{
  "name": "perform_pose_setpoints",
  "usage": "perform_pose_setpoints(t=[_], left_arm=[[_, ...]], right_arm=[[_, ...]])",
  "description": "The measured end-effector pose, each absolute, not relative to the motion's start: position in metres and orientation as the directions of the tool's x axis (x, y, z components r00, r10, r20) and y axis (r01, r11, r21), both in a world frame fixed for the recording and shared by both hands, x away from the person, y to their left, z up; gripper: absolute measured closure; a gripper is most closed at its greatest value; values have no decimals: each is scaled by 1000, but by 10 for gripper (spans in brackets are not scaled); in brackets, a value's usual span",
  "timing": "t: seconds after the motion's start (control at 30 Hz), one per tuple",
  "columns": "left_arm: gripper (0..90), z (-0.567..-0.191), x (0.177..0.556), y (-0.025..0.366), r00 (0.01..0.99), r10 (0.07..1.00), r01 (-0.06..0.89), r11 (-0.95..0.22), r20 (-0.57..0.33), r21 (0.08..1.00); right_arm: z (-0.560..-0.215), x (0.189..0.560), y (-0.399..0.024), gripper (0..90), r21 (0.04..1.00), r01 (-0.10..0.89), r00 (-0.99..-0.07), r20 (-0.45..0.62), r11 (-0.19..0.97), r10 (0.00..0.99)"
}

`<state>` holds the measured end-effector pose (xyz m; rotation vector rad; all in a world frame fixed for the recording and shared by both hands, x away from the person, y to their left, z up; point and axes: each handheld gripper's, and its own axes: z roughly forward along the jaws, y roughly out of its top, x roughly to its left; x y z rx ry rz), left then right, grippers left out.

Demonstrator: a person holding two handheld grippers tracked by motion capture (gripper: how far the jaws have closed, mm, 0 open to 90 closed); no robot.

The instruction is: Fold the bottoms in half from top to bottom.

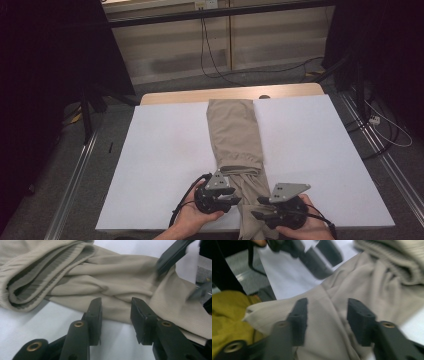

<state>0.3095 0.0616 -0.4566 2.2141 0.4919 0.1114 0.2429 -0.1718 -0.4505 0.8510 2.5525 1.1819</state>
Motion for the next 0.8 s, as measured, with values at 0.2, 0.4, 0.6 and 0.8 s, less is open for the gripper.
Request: perform_pose_setpoints(t=[0.2, 0.4, 0.6, 0.8], left_arm=[[587, -453, 314, 66, 910, 405, 317, -537, -90, 782], [573, -446, 321, 63, 911, 410, 269, -526, -36, 807], [546, -448, 342, 60, 896, 440, 307, -505, -66, 807], [432, -444, 343, 58, 909, 415, 263, -511, -34, 818]], right_arm=[[-449, 242, -169, 900, 747, 410, -834, 74, 523, 547], [-410, 259, -188, 900, 854, 365, -786, 70, 370, 614], [-382, 293, -198, 900, 906, 332, -741, 77, 263, 668], [-372, 330, -191, 900, 925, 320, -711, 91, 205, 698]])
